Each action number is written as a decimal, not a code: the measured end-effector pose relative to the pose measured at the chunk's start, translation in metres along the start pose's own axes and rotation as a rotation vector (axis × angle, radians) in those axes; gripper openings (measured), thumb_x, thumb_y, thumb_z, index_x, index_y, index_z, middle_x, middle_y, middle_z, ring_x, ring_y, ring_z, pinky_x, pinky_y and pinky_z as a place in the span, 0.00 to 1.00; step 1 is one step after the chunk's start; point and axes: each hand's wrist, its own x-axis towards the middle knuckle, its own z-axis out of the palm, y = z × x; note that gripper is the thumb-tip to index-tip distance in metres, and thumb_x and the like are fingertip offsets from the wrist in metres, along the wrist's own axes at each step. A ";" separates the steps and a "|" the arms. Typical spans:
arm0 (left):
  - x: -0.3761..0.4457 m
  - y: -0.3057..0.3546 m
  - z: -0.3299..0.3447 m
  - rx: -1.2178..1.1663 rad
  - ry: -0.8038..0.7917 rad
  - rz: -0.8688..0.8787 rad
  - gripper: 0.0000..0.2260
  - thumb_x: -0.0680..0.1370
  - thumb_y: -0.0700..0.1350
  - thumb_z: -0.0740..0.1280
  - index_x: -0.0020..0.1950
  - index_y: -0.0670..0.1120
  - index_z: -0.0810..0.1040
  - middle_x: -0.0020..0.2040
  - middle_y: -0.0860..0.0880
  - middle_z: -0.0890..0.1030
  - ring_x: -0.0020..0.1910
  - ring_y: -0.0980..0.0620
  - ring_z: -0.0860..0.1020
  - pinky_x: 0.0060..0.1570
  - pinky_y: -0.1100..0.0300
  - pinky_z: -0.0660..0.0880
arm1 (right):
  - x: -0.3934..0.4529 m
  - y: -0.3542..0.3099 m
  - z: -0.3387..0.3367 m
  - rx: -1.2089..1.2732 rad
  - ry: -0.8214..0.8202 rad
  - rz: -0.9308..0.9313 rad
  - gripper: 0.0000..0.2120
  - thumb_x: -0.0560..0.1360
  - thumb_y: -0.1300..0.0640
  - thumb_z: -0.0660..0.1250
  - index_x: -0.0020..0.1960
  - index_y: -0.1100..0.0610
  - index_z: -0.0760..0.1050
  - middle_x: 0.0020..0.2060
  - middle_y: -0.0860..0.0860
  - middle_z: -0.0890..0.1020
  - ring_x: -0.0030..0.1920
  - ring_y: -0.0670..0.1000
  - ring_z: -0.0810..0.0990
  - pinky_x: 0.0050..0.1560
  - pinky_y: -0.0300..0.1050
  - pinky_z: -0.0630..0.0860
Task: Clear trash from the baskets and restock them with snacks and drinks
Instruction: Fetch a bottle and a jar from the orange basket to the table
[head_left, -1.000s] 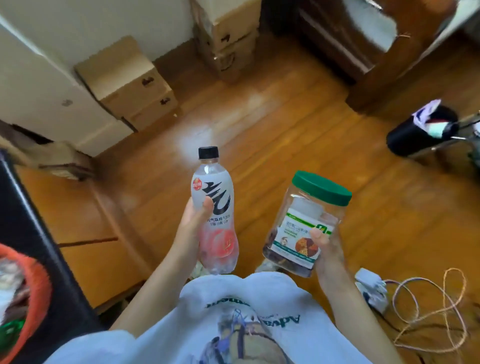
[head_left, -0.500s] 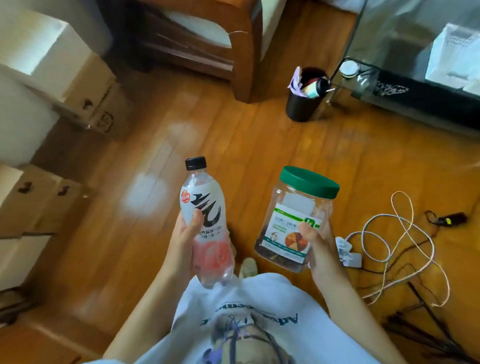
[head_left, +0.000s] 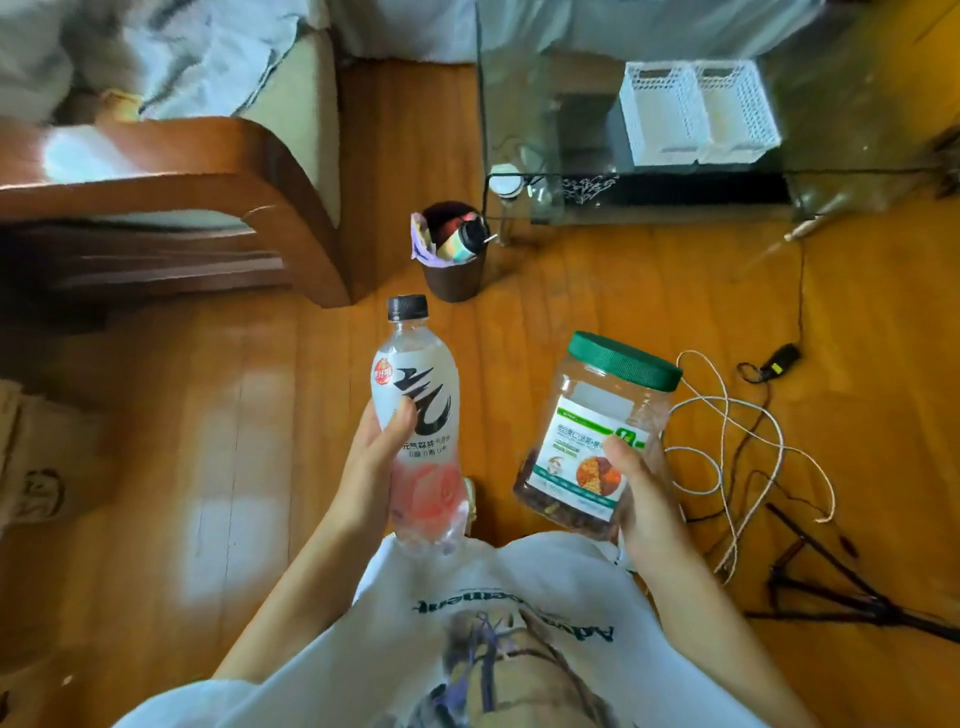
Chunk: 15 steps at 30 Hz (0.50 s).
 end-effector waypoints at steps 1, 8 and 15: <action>0.015 0.010 0.003 0.015 -0.024 -0.004 0.43 0.61 0.68 0.71 0.66 0.42 0.70 0.52 0.41 0.80 0.48 0.43 0.80 0.43 0.52 0.79 | 0.008 -0.006 0.001 0.011 0.019 -0.005 0.27 0.66 0.49 0.67 0.64 0.46 0.67 0.57 0.53 0.81 0.55 0.55 0.82 0.48 0.53 0.80; 0.108 0.045 0.040 0.052 -0.201 -0.054 0.40 0.63 0.66 0.71 0.64 0.40 0.70 0.45 0.45 0.81 0.42 0.49 0.80 0.37 0.57 0.78 | 0.052 -0.030 -0.019 0.114 0.195 -0.025 0.27 0.66 0.47 0.68 0.64 0.45 0.67 0.54 0.50 0.83 0.53 0.52 0.82 0.42 0.47 0.80; 0.197 0.065 0.112 0.034 -0.256 -0.107 0.40 0.62 0.66 0.72 0.63 0.41 0.71 0.44 0.44 0.80 0.39 0.47 0.80 0.35 0.55 0.78 | 0.127 -0.078 -0.069 0.182 0.273 -0.025 0.23 0.65 0.44 0.70 0.60 0.40 0.72 0.51 0.47 0.84 0.52 0.49 0.83 0.39 0.42 0.80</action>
